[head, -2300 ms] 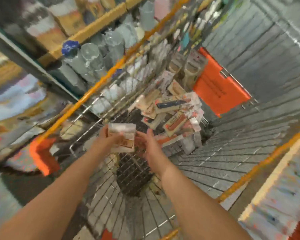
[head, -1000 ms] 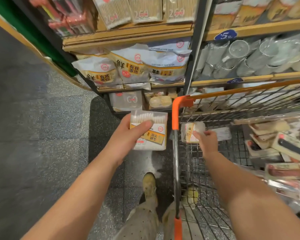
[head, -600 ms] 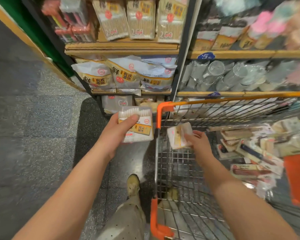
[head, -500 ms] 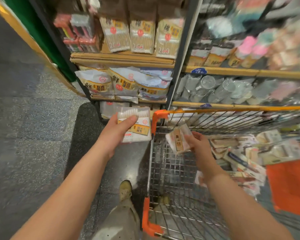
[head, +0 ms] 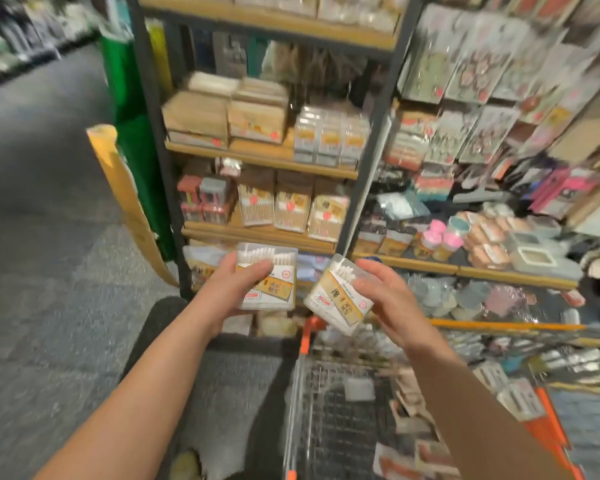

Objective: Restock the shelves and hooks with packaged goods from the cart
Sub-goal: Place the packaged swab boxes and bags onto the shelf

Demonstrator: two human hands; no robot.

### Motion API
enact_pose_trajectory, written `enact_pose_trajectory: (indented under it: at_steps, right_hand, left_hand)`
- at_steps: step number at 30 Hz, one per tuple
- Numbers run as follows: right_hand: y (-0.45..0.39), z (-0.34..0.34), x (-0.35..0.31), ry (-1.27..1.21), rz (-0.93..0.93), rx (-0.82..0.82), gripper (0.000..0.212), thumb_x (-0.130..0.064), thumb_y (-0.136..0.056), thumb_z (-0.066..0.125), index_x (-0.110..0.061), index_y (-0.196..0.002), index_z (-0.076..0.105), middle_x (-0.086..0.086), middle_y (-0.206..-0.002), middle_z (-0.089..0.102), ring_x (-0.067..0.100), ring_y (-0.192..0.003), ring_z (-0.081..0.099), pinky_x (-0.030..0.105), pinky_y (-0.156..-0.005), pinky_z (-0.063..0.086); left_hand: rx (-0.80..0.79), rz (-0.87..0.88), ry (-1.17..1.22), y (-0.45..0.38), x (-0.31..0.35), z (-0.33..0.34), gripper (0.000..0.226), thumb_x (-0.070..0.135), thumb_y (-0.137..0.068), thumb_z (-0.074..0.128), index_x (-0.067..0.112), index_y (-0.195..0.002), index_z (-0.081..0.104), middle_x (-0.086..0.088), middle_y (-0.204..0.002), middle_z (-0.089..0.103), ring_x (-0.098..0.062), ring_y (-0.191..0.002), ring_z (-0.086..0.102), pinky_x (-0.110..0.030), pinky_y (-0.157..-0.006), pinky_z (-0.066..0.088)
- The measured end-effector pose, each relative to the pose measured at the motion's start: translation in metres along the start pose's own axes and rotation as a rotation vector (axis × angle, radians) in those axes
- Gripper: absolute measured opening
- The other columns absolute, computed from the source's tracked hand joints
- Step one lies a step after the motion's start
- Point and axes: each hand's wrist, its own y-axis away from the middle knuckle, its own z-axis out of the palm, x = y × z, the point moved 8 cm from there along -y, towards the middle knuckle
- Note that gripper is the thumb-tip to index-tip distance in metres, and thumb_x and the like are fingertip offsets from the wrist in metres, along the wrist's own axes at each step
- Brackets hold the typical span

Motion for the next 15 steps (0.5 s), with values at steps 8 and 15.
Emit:
enact_pose_trajectory:
  at_steps: [8, 15]
  right_hand:
    - [-0.069, 0.127, -0.147, 0.073, -0.202, -0.065, 0.062, -0.032, -0.05, 0.08, -0.024, -0.11, 0.065, 0.008, -0.114, 0.069, 0.021, -0.099, 0.069, 0.033, -0.089, 0.054]
    - [-0.118, 0.199, -0.24, 0.057, -0.347, -0.009, 0.056, -0.034, -0.057, 0.078, -0.031, -0.111, 0.064, 0.012, -0.108, 0.071, 0.024, -0.089, 0.072, 0.044, -0.084, 0.056]
  left_hand:
    - [-0.08, 0.183, -0.084, -0.071, 0.117, -0.108, 0.1, 0.072, -0.059, 0.079, 0.037, -0.143, 0.038, -0.004, -0.138, 0.056, -0.027, -0.118, 0.061, -0.055, -0.098, 0.048]
    - [-0.157, 0.372, 0.003, -0.101, 0.233, -0.166, 0.113, 0.07, -0.052, 0.083, 0.031, -0.146, 0.034, -0.008, -0.128, 0.065, -0.028, -0.117, 0.062, -0.058, -0.108, 0.038]
